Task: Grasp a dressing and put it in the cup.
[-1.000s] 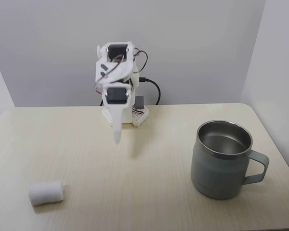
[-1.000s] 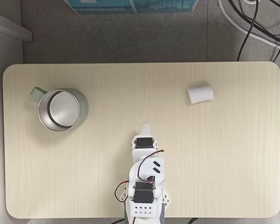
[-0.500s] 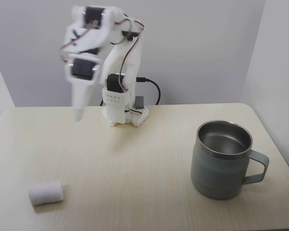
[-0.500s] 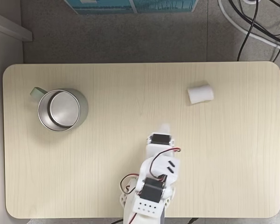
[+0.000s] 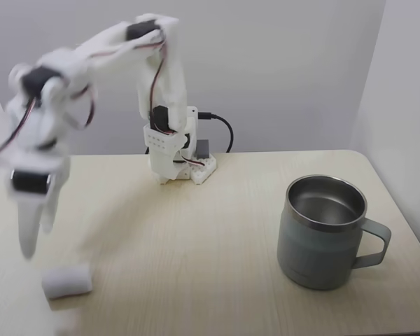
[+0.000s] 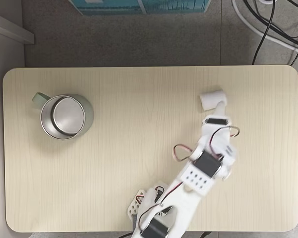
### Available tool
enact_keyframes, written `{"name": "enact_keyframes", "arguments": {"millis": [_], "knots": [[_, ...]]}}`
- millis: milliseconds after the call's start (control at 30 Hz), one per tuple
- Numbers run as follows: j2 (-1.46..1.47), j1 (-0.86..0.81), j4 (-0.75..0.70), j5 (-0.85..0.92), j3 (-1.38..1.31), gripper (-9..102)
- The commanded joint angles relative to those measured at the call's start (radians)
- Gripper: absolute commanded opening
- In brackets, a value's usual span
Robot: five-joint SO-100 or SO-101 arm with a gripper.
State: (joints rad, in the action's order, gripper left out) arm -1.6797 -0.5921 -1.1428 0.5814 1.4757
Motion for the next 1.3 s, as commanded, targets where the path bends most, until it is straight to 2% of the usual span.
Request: {"name": "enact_keyframes", "arguments": {"millis": [0,167,567,600,700,767,867,1000,1267], "knots": [[-0.155,0.008,0.018,0.017,0.114,26],[-0.268,0.029,0.048,0.028,0.158,26],[-0.288,0.097,0.071,0.009,0.14,24],[-0.288,0.103,0.074,0.014,0.135,22],[-0.284,0.107,0.083,0.008,0.124,5],[-0.272,0.107,0.087,0.006,0.115,0],[-0.221,0.1,0.083,-0.009,0.098,0],[-0.11,0.089,-0.005,-0.052,0.127,0],[0.115,0.132,-0.365,-0.153,0.394,0]]}}
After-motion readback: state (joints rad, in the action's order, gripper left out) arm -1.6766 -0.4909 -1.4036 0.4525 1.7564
